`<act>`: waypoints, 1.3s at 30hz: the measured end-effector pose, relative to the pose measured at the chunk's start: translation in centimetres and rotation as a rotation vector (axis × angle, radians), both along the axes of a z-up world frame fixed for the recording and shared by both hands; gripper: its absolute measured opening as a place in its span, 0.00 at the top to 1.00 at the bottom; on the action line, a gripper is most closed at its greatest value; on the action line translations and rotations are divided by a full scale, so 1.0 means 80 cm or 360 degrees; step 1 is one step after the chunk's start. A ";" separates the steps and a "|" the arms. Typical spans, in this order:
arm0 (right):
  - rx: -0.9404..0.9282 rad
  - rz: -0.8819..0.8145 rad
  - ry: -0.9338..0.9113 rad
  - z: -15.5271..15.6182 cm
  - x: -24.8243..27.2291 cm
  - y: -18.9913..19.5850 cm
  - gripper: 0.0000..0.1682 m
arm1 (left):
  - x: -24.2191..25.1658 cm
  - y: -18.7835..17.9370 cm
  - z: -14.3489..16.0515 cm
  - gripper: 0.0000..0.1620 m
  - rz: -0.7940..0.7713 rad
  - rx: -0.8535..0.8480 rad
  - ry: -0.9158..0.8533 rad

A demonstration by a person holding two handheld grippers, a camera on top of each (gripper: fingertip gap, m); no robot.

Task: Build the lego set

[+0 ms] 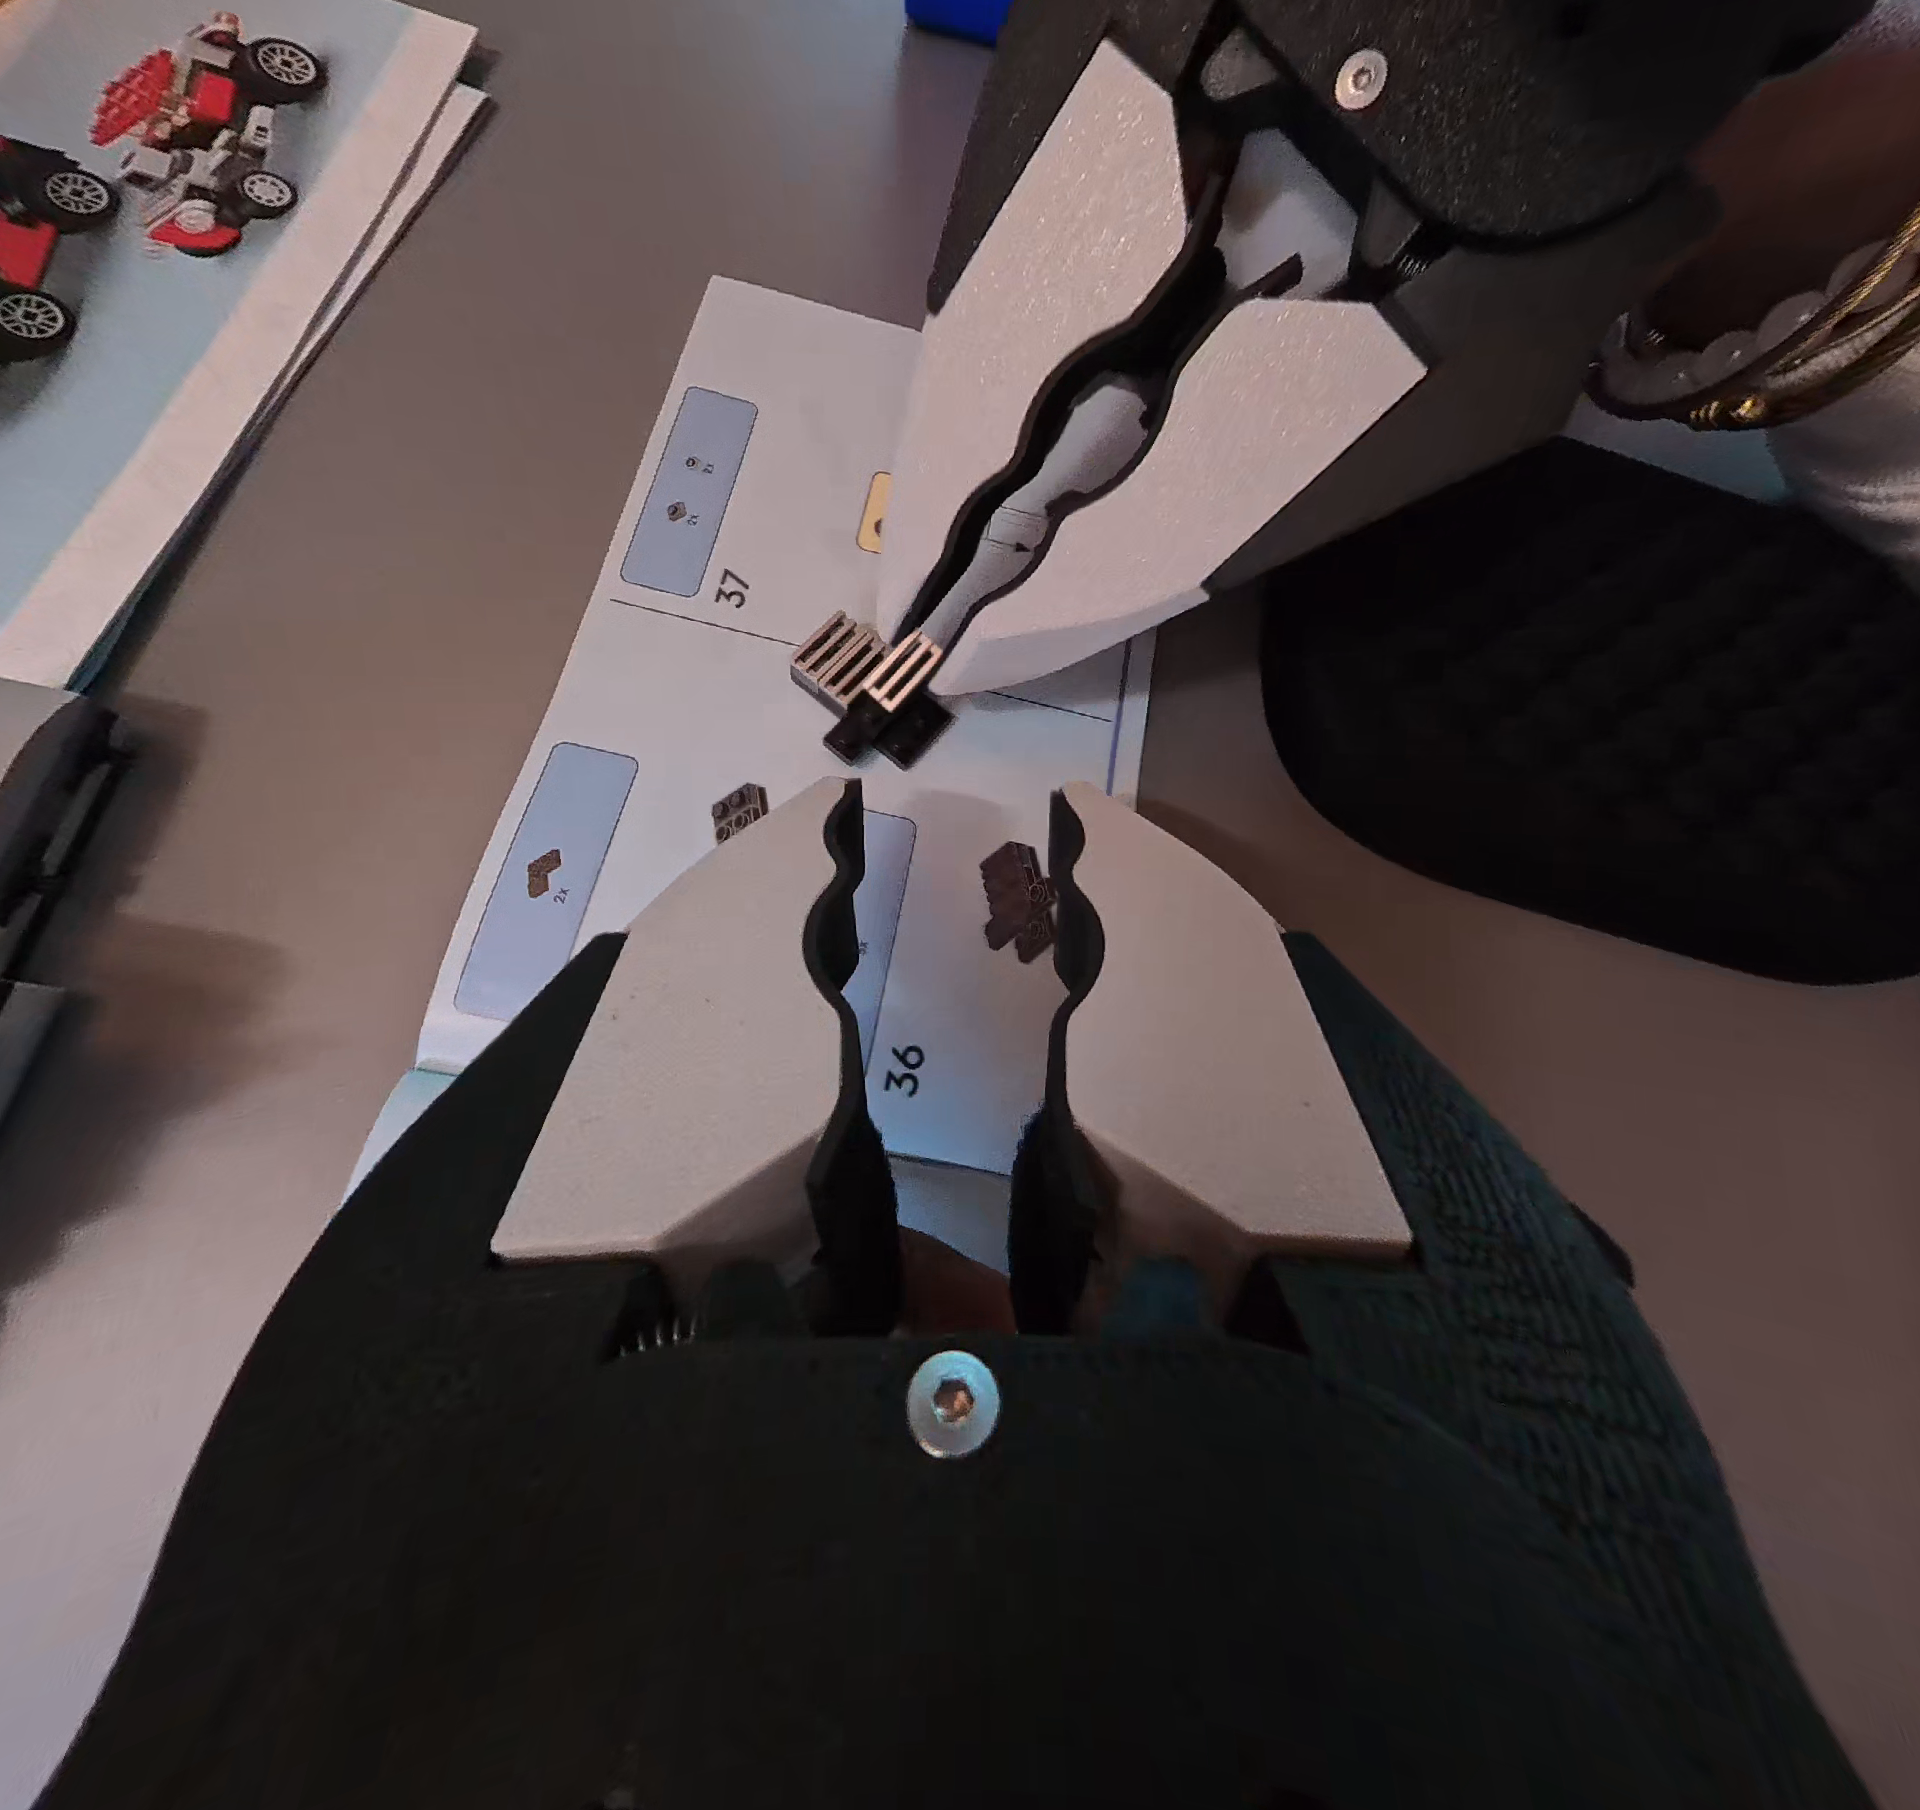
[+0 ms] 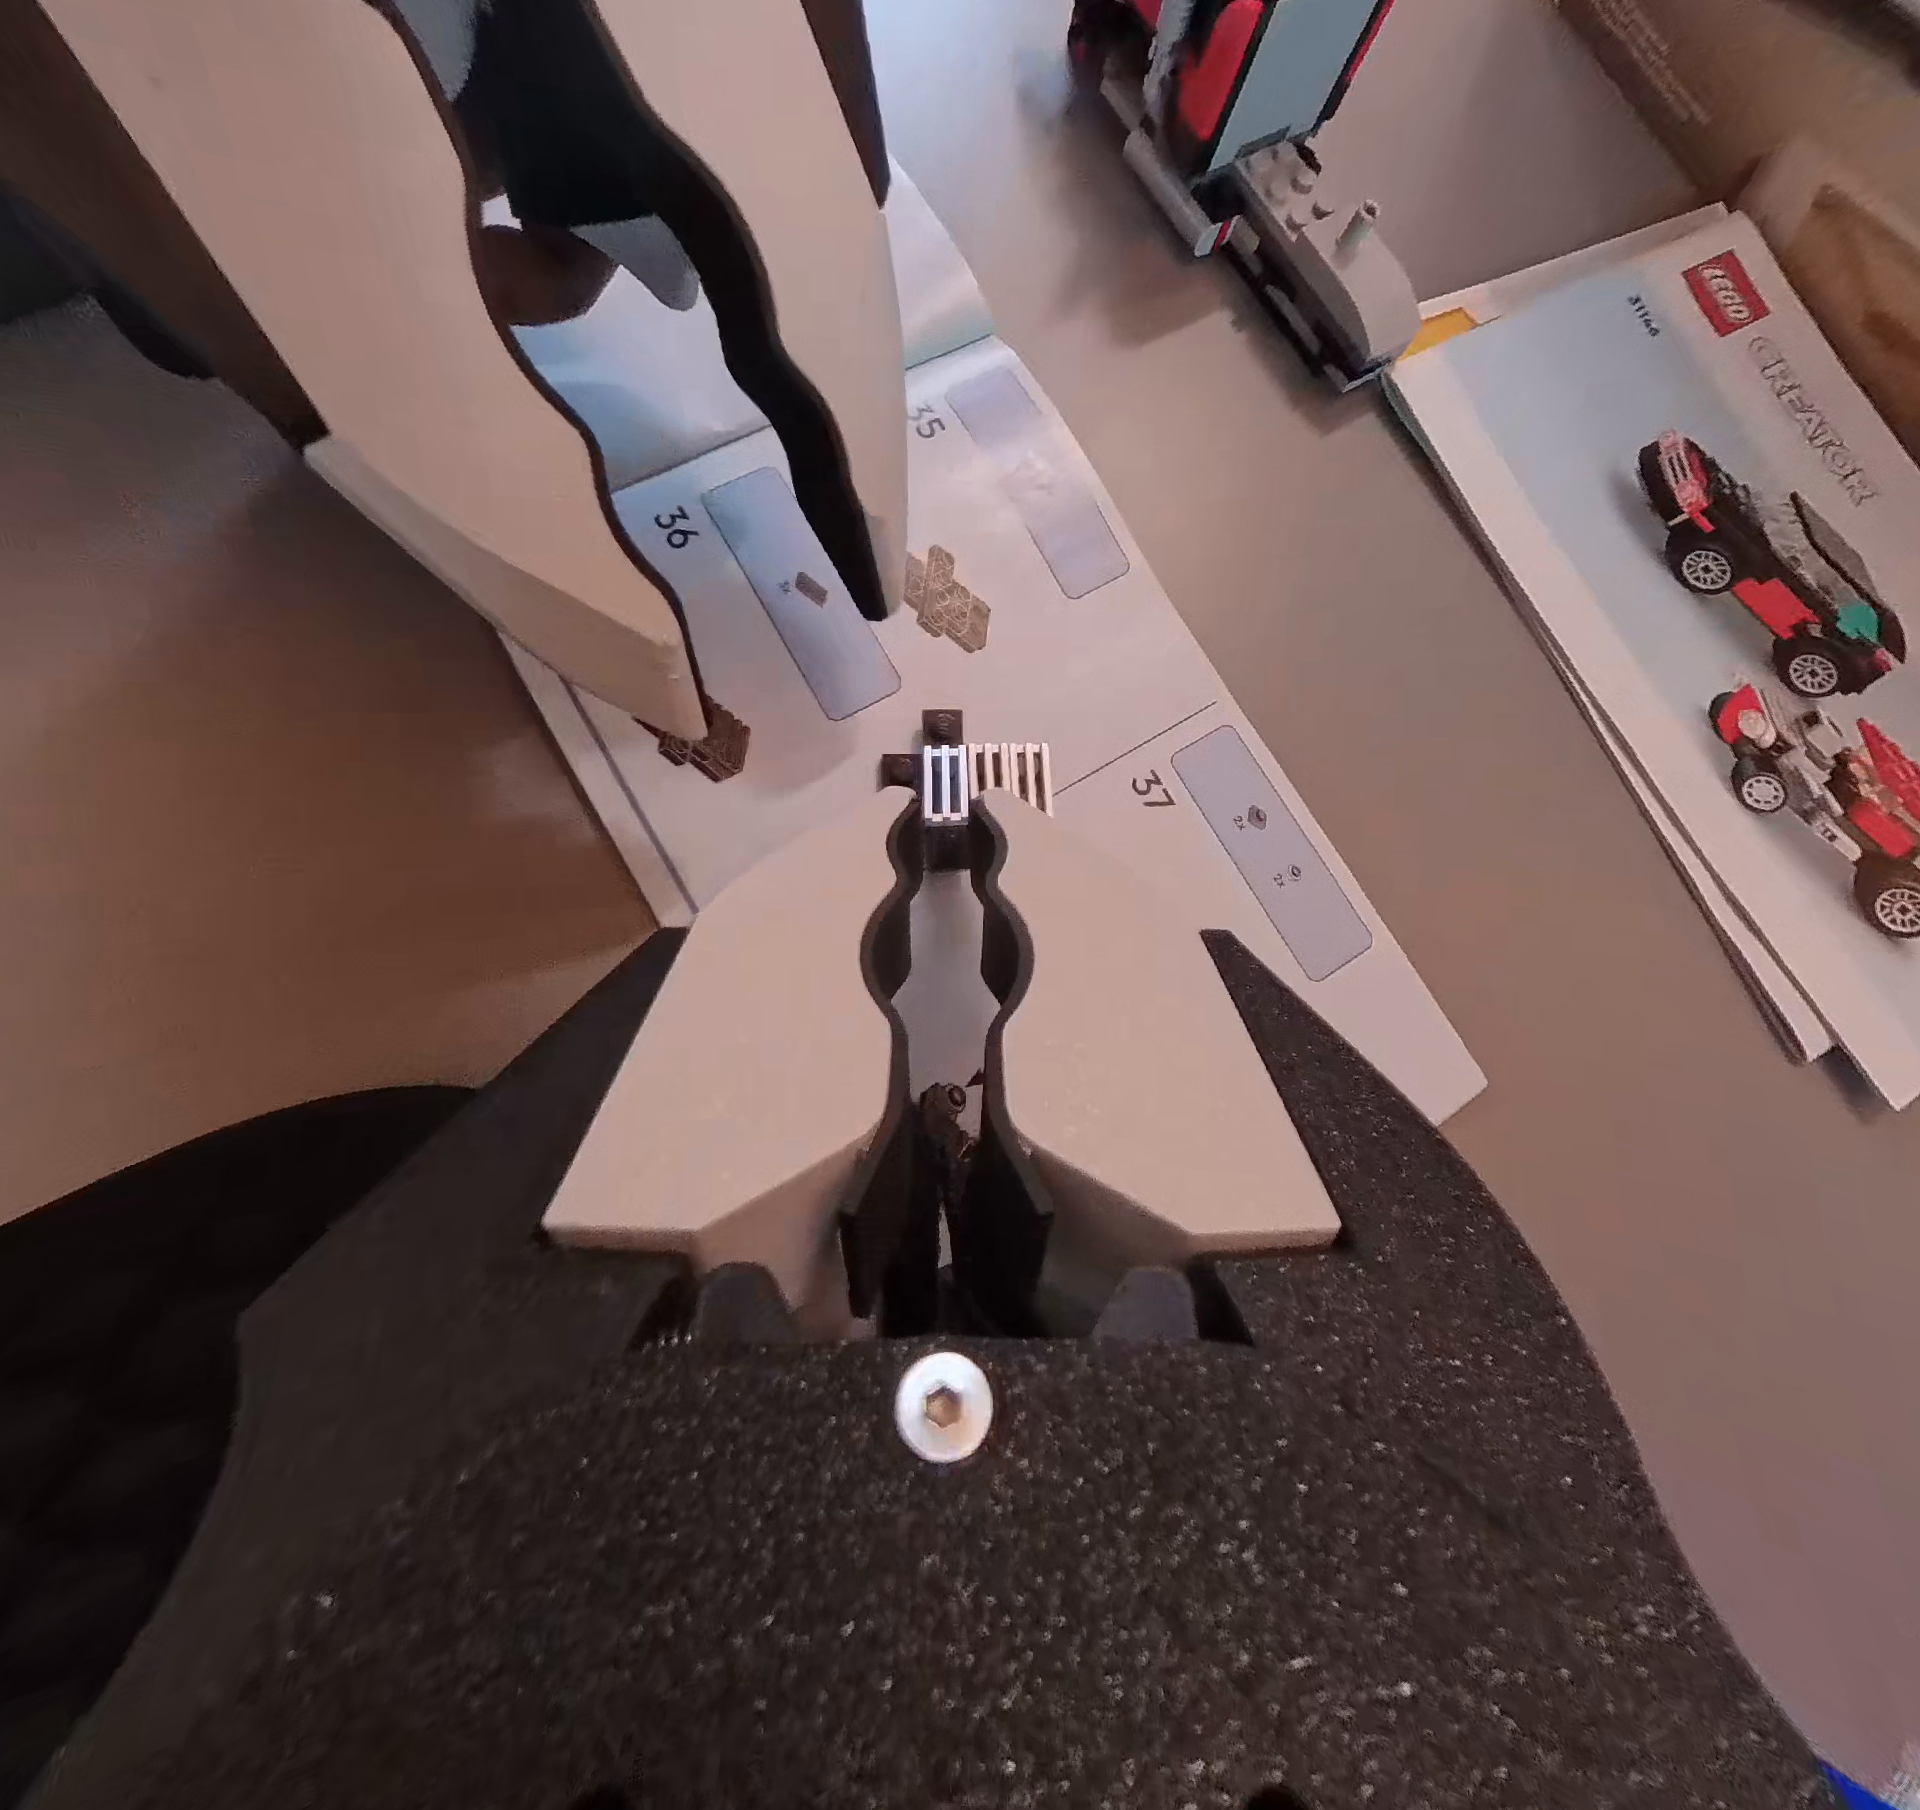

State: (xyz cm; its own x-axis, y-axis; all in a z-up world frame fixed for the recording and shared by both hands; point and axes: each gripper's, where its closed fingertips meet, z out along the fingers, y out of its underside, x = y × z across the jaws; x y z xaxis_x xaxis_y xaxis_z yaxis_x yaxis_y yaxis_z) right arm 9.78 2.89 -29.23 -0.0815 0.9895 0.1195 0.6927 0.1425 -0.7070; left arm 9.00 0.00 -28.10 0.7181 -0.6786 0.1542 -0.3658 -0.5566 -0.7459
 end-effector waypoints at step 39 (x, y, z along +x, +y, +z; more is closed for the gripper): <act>-0.0006 -0.0086 -0.0019 -0.002 -0.009 0.009 0.94 | 0.008 0.002 -0.015 0.79 -0.0044 -0.0067 -0.0025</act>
State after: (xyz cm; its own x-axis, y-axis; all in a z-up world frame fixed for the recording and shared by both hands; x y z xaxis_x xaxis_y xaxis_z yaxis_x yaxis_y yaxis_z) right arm 9.05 3.63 -29.42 -0.0295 0.9929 0.1153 0.7076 0.1022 -0.6992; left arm 9.61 0.15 -29.27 0.6963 -0.6910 0.1941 -0.3700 -0.5773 -0.7279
